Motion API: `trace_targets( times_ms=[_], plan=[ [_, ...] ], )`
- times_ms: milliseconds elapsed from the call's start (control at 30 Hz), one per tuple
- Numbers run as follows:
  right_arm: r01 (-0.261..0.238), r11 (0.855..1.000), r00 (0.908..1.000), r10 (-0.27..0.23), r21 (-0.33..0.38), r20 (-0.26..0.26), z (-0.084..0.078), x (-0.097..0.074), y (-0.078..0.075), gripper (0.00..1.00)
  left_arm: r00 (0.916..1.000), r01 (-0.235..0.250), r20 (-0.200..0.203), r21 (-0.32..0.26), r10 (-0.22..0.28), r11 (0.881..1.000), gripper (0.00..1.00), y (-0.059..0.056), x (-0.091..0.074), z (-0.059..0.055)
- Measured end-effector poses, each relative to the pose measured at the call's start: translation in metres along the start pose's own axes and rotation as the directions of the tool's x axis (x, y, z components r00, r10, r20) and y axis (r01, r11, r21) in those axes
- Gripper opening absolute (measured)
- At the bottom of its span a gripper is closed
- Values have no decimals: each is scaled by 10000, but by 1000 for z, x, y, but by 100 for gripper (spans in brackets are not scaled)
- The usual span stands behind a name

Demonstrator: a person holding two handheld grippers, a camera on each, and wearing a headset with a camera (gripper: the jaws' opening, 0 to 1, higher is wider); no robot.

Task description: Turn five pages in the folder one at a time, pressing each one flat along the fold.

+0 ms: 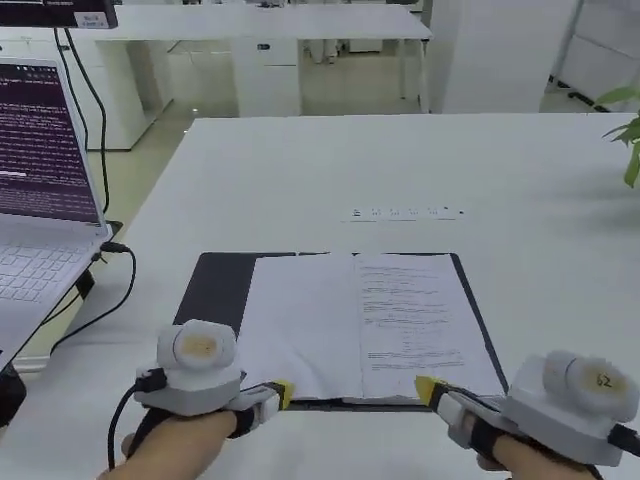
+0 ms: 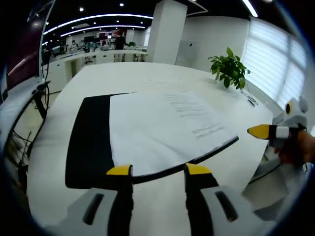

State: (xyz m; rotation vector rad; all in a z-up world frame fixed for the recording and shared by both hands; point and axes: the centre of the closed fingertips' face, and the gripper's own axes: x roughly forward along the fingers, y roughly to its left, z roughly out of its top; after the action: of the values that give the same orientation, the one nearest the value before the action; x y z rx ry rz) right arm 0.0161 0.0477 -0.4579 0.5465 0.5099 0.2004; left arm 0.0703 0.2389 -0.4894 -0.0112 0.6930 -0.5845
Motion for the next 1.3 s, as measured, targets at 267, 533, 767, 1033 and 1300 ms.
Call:
trace_targets(
  times_ms=[267,533,767,1033,1300],
  plan=[
    [244,9965,9982,-200,-800,564,30,-26,-8,0,9971,127,747,-82,-120,9999,48,-7,-37,11],
    [626,9780,9918,-387,-1991,1218,57,-42,-12,28,9849,18,1732,179,-49,9998,64,-14,-66,36],
    [1168,9580,9859,-801,-2620,1466,62,-50,-22,60,9755,-268,2196,542,142,9982,86,-15,-78,44],
    [1405,9421,9806,-898,-3046,1744,67,-57,-27,97,9690,-497,2445,566,344,9972,99,-11,-88,45],
    [1277,9310,9827,-720,-3419,1709,69,-60,-24,100,9693,-621,2416,605,458,9962,99,-7,-95,39]
  ],
)
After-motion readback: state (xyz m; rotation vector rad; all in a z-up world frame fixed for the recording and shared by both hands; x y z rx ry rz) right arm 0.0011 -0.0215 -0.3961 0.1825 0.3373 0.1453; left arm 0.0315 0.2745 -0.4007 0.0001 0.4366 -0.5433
